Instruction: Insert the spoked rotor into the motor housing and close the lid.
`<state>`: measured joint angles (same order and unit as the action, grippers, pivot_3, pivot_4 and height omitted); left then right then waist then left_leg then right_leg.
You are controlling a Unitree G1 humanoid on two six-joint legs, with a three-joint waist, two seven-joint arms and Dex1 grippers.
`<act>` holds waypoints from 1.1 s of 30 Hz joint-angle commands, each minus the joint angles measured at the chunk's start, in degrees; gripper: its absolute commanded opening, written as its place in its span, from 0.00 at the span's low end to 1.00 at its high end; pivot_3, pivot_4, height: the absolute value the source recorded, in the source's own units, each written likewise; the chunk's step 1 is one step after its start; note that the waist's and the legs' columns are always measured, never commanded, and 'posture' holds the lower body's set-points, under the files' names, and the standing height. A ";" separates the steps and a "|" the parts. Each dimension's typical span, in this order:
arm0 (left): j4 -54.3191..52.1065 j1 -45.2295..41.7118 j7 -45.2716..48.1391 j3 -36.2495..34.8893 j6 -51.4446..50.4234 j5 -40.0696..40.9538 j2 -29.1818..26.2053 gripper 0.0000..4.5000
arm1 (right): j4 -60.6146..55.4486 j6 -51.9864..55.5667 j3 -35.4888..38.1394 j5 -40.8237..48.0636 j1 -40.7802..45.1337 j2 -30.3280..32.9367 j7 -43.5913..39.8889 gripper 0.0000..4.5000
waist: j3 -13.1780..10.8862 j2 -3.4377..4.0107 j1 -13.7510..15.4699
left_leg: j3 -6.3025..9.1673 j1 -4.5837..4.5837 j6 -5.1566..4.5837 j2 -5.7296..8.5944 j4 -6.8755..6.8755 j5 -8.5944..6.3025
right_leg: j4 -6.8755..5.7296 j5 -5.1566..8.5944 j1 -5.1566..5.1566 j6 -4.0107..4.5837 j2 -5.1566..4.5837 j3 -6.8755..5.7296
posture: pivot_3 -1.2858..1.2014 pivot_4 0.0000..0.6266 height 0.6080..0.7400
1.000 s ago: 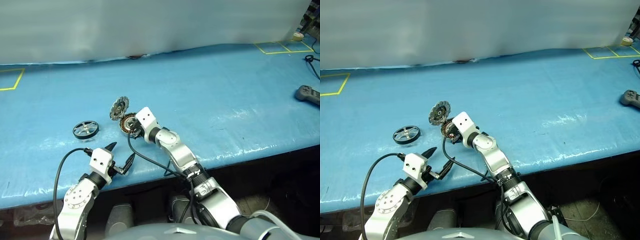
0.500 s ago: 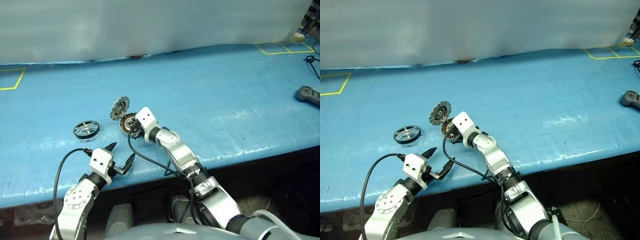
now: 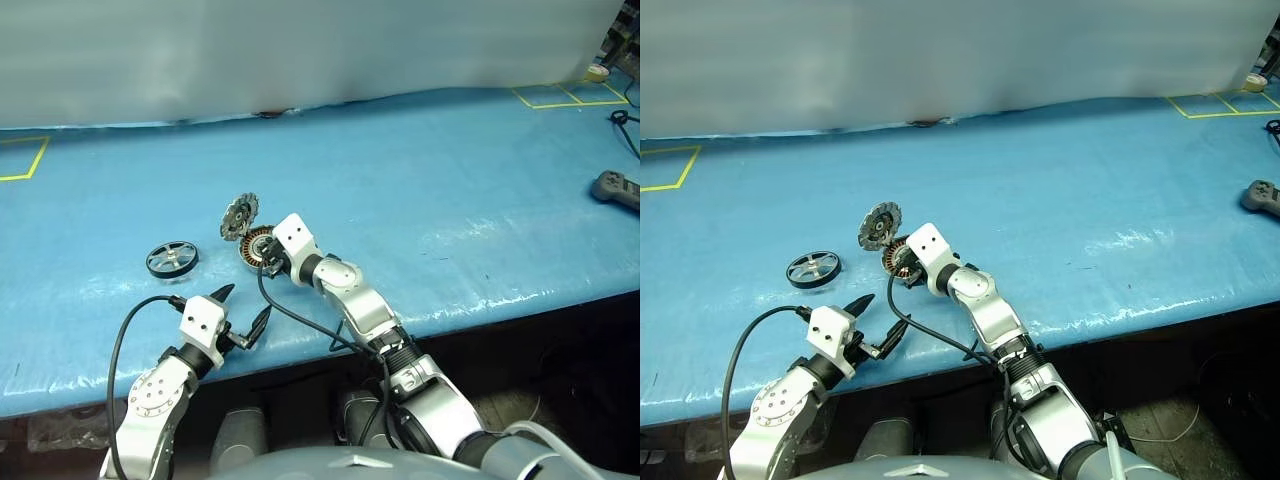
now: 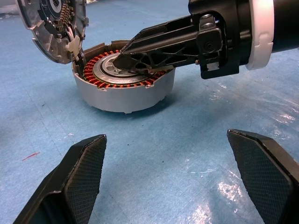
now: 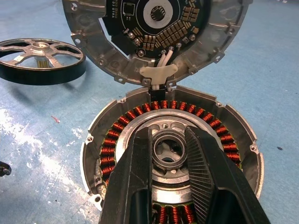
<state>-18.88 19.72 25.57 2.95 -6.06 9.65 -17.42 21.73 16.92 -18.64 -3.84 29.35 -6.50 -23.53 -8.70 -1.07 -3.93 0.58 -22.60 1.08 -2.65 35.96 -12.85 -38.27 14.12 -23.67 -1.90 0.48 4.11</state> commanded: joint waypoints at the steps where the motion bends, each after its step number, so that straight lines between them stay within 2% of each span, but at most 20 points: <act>1: -0.66 -0.02 0.18 0.25 0.06 0.31 0.04 1.00 | -1.14 1.45 0.00 0.43 -0.01 0.00 -0.31 0.15 | 0.00 0.00 0.00 | 0.00 0.00 0.00 0.00 0.00 0.00 | 0.00 0.00 0.00 0.00 0.00 0.00 | 0.52 0.24 1.00; 19: -0.40 -0.32 0.61 0.48 -0.10 0.29 0.03 1.00 | -7.84 4.60 0.13 1.74 0.59 0.02 -1.11 0.15 | -0.02 0.01 0.01 | 0.00 -0.13 0.00 0.00 -0.03 0.00 | 0.06 -0.01 -0.09 -0.01 0.00 -0.01 | 0.52 0.24 1.00; 33: -0.49 -0.26 0.51 0.44 0.20 0.16 0.09 1.00 | -1.47 1.95 1.20 1.74 3.91 -0.81 -0.03 0.15 | -0.02 0.01 -0.01 | 0.00 -0.14 0.00 0.00 -0.03 0.00 | 0.08 -0.03 -0.09 -0.04 0.00 -0.01 | 0.52 0.24 1.00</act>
<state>-18.28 19.50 26.03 3.09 -6.25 9.66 -17.39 20.37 20.42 -17.98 -2.76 32.10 -6.52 -23.67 -8.72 -1.06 -3.94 0.57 -22.74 1.08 -2.65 35.93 -12.85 -38.20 14.10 -23.77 -1.93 0.49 4.10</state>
